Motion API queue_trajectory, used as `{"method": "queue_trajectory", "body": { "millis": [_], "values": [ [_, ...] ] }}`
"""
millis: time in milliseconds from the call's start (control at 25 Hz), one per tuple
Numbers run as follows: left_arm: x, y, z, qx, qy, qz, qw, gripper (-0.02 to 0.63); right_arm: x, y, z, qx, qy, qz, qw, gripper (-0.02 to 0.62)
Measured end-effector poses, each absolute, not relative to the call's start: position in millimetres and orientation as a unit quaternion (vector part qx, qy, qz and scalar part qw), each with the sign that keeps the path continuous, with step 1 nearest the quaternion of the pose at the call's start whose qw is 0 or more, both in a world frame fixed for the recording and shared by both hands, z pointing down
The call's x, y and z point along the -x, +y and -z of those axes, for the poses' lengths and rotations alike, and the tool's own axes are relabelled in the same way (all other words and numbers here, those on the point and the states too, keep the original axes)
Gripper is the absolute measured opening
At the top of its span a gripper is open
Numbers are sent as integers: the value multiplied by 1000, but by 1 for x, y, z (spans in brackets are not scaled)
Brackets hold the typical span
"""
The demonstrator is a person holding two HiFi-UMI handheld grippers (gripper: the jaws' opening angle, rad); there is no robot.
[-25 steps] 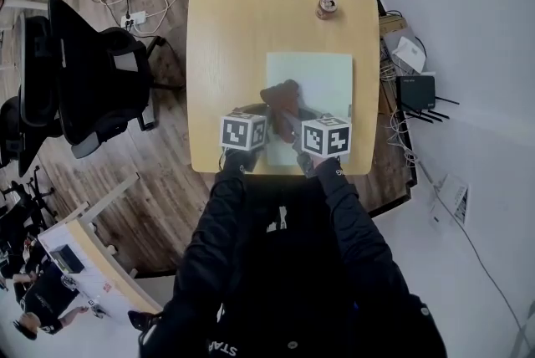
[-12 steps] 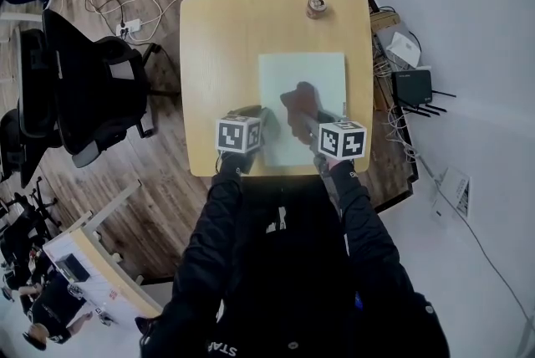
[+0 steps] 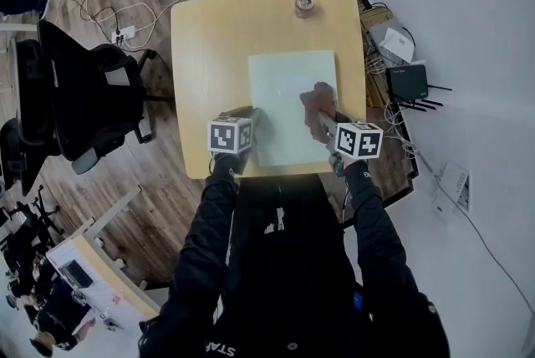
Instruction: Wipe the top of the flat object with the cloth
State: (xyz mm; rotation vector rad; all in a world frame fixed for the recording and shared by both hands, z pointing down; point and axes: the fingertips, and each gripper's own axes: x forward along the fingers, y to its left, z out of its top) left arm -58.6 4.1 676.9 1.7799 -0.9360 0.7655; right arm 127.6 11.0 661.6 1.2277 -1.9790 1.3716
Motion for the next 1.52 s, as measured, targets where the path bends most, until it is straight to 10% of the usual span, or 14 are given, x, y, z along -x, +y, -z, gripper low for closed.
{"method": "queue_trajectory", "body": {
  "millis": [520,1520],
  "values": [
    [58,4,-675,-728,-374,-312,482,83,-166,8,-638,-476,-704,-487,200,100],
    [56,4,-676,-741,-339,-296,499,83,4,73,-649,-345,-735,-552,189,97]
  ]
}}
